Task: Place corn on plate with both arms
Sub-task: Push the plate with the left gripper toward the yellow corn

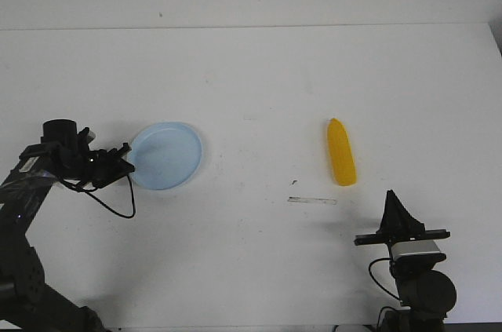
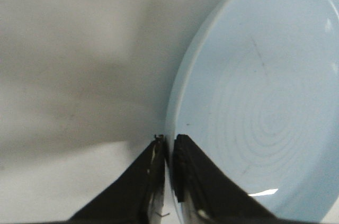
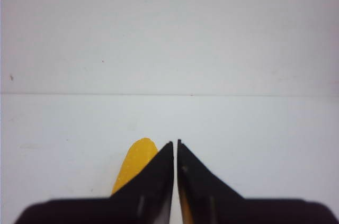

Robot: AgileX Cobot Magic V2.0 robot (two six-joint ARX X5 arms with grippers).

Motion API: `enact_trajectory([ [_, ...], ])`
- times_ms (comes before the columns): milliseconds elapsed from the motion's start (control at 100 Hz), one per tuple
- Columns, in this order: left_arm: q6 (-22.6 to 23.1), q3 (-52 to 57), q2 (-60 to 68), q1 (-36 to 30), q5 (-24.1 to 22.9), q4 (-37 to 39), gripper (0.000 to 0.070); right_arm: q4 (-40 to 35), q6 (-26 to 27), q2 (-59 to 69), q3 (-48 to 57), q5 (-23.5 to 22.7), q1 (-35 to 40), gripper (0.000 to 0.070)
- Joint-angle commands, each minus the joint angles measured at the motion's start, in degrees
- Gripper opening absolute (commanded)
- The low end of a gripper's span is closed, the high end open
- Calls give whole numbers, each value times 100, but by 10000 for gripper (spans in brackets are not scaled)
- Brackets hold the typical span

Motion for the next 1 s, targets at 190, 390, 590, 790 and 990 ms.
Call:
enact_trajectory([
  [190, -216, 55, -310, -684, 68, 116, 0, 57, -26, 7, -9, -2, 4, 15],
  [390, -918, 55, -341, -1762, 39, 717, 0, 57, -26, 7, -9, 0, 4, 15],
  [590, -1322, 55, -319, -2793, -560, 1069, 0, 57, -26, 7, -9, 0, 4, 15],
  [790, -1606, 55, -181, -3220, -721, 1322, 0, 57, -26, 7, -9, -2, 4, 15],
  [990, -1816, 55, 31, -3329, -796, 1388, 1, 57, -26, 7, -9, 0, 4, 15],
])
